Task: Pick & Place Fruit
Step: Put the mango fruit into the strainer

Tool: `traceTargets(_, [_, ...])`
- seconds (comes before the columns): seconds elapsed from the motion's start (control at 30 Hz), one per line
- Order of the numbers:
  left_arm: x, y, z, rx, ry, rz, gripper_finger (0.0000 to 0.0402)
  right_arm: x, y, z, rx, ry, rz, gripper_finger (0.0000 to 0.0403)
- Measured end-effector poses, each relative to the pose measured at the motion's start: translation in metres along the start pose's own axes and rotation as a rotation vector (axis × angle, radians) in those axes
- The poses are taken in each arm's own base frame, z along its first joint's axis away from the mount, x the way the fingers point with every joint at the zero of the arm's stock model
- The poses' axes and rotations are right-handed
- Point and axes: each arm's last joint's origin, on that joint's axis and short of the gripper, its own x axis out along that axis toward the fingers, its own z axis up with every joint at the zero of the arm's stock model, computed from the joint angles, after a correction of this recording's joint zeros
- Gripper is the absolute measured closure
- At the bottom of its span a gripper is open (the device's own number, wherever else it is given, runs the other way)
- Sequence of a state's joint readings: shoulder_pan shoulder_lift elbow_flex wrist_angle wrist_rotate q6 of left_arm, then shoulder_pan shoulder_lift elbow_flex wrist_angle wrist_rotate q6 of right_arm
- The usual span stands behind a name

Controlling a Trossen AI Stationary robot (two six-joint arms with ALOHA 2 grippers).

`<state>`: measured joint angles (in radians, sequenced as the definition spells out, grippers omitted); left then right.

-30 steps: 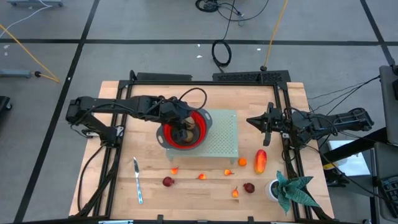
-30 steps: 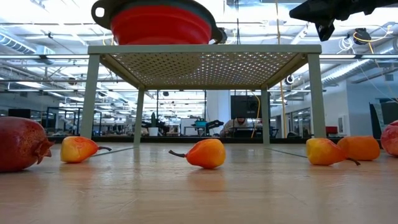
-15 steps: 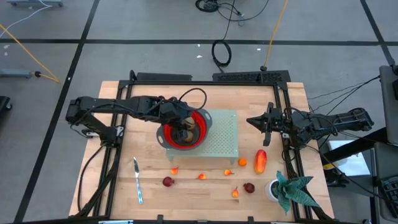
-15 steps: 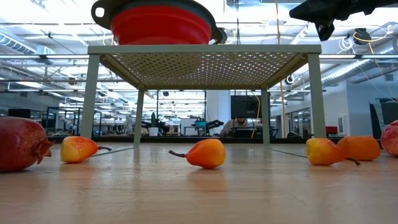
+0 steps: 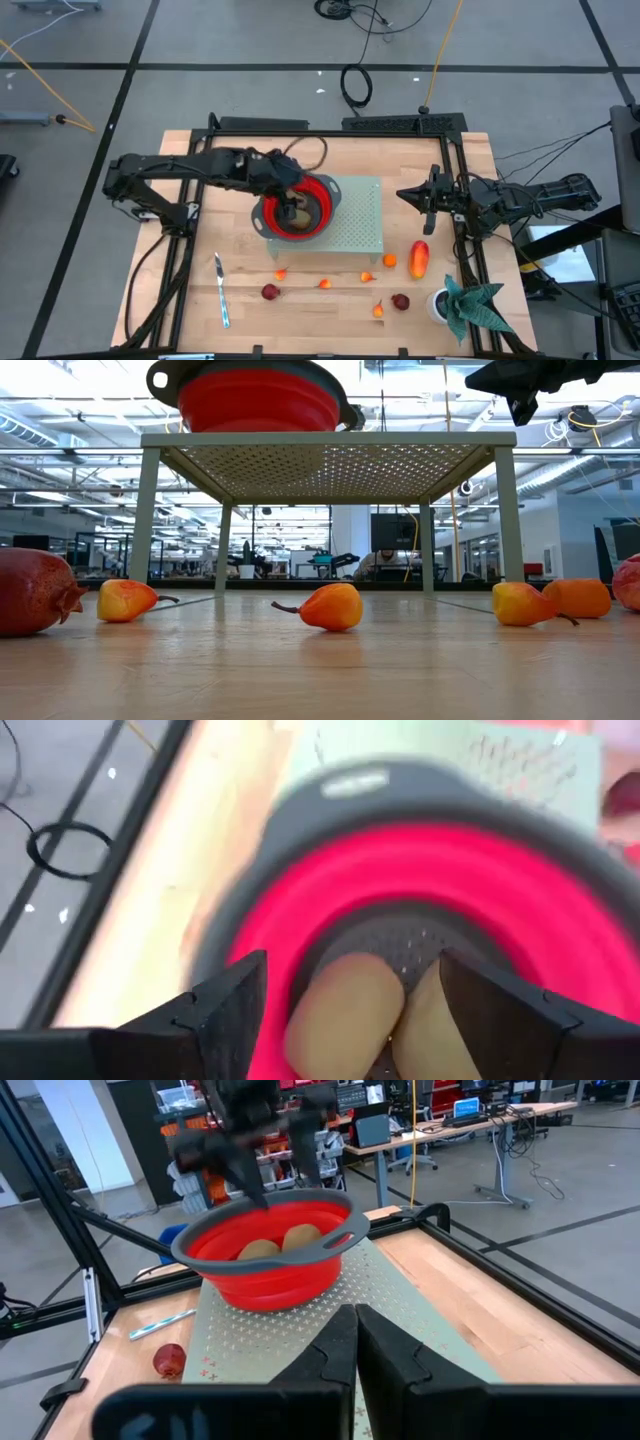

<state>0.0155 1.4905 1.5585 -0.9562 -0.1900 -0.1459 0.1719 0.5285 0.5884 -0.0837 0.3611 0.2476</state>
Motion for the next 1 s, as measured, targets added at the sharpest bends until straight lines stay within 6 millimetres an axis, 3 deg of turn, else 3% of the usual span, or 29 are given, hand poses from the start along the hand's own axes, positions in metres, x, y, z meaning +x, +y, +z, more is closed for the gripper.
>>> traceTargets(0.13, [-0.028,0.0,0.006,-0.02,-0.022,0.04,0.0134,0.0,0.0,0.0,0.002,-0.001,0.002,0.0402])
traceTargets(0.43, [-0.07,0.006,-0.011,-0.029,-0.048,0.096,0.0223,0.002,0.001,-0.001,0.0,0.005,0.001,0.0399])
traceTargets(0.87, [-0.095,0.017,-0.048,-0.126,-0.166,-0.005,0.0391,0.01,0.004,-0.007,-0.016,0.067,0.045,0.0402])
traceTargets(1.0, [-0.098,0.019,-0.064,-0.154,-0.208,-0.042,0.0391,0.013,0.005,-0.009,-0.023,0.093,0.069,0.0402])
